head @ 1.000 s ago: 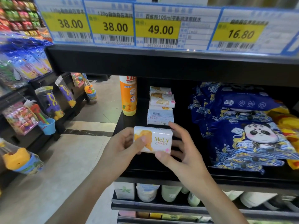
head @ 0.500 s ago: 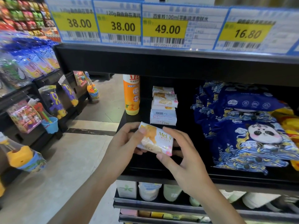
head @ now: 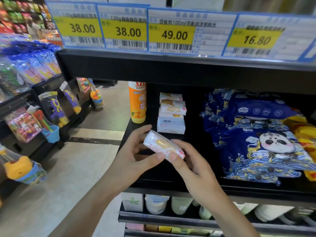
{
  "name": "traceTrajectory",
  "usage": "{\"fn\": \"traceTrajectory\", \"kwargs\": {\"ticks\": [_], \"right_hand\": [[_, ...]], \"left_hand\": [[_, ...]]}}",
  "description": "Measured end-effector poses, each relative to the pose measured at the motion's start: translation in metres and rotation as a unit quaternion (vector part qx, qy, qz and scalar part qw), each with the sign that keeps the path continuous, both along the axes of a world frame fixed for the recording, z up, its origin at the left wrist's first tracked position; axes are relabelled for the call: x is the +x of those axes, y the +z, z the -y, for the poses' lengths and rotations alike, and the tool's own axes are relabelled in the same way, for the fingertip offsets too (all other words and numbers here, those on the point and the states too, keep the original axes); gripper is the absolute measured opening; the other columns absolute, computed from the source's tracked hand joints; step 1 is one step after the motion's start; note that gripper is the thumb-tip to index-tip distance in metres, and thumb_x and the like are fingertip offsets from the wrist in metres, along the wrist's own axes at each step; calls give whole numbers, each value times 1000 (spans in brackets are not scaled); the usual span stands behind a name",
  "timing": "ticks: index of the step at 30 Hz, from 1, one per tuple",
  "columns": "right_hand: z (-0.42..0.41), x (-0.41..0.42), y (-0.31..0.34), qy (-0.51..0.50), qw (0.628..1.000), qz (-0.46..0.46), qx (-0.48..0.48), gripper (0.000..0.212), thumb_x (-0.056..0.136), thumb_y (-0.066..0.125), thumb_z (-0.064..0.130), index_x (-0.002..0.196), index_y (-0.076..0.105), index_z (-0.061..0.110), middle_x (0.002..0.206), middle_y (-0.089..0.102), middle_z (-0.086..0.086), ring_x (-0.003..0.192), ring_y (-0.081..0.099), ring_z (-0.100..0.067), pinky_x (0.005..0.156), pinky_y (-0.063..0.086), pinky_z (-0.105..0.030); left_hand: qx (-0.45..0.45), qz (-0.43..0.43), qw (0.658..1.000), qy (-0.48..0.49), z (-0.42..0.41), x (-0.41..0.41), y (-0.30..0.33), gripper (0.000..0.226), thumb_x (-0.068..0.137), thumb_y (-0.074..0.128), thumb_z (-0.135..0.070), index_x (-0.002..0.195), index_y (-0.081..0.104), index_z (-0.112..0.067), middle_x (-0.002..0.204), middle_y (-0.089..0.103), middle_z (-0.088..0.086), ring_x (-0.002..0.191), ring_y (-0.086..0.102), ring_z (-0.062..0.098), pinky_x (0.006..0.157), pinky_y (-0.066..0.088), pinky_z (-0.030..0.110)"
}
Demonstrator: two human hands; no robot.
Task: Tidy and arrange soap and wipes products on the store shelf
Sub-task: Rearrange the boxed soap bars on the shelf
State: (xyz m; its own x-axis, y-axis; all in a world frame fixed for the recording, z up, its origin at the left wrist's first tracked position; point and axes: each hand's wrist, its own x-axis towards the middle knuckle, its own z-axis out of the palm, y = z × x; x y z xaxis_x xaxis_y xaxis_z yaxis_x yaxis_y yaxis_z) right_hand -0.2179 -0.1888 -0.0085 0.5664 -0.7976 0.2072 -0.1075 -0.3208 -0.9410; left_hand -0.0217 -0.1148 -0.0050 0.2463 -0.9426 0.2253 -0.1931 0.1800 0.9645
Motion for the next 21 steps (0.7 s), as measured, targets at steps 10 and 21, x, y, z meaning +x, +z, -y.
{"fn": "traceTrajectory", "kwargs": {"ticks": [10, 21], "right_hand": [[1, 0, 6, 10, 999, -37, -8, 50, 93, 71, 41, 137, 50, 55, 138, 54, 25, 128, 52, 3, 105, 49, -29], [63, 55, 24, -161, 918, -251, -260, 54, 96, 63, 27, 148, 49, 28, 152, 39, 7, 134, 39, -22, 110, 39, -31]], "left_hand": [[6, 80, 996, 48, -4, 8, 0, 90, 63, 92, -49, 141, 49, -48, 125, 71, -16, 115, 70, 9, 97, 56, 29], [53, 198, 963, 173, -7, 33, -11, 75, 67, 97, -40, 120, 46, -54, 109, 63, -44, 103, 61, -18, 73, 44, -3]]}}
